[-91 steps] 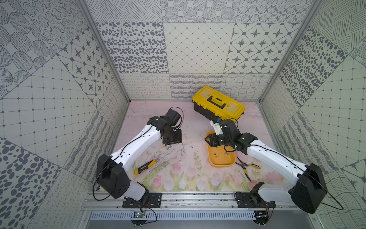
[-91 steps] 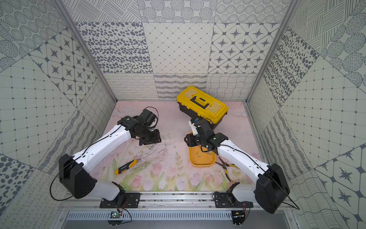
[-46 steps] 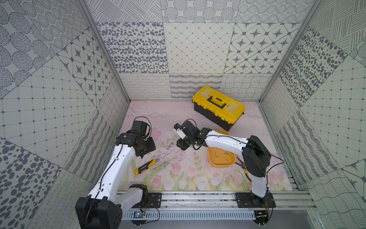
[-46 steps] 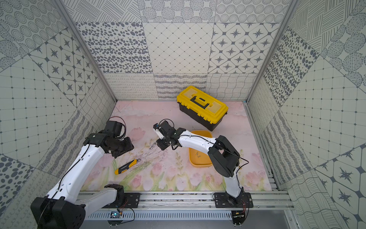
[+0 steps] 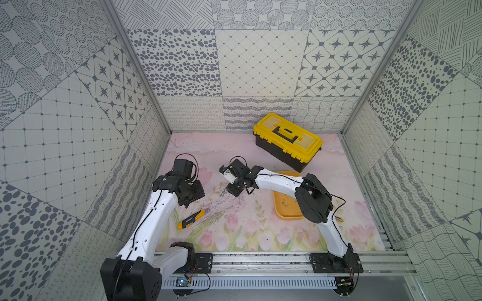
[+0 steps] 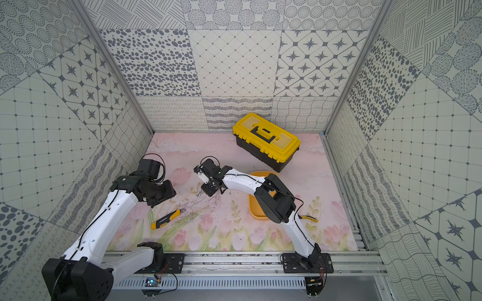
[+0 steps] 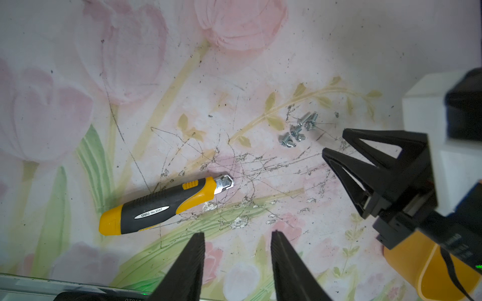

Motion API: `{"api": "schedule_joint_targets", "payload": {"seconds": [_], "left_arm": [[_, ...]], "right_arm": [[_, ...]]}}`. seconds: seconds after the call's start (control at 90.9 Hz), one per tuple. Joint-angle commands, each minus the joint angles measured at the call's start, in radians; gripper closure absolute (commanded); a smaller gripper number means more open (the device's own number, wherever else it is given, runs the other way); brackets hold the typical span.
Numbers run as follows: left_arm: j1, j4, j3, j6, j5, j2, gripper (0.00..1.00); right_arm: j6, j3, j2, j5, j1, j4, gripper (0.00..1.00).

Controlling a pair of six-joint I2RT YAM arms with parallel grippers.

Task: Put the screws on the desktop into the storage box
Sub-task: Pick up the screw from the center of the board.

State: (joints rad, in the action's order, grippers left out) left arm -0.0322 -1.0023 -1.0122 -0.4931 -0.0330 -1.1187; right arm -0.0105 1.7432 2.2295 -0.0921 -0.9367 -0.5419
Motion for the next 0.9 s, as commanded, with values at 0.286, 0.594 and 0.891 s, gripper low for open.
{"api": "schedule_joint_targets", "payload": {"seconds": [0.286, 0.594, 0.891], "left_arm": [[0.007, 0.009, 0.003, 0.029, -0.012, -0.01, 0.53], [0.006, 0.01, -0.001, 0.031, -0.021, -0.029, 0.53], [0.007, 0.01, -0.001, 0.033, -0.025, -0.034, 0.53]], "right_arm": [[-0.033, 0.133, 0.135, -0.057, -0.006, -0.042, 0.61], [-0.027, 0.17, 0.175, -0.062, -0.005, -0.071, 0.69], [-0.018, 0.125, 0.151, -0.039, -0.005, -0.07, 0.77]]}}
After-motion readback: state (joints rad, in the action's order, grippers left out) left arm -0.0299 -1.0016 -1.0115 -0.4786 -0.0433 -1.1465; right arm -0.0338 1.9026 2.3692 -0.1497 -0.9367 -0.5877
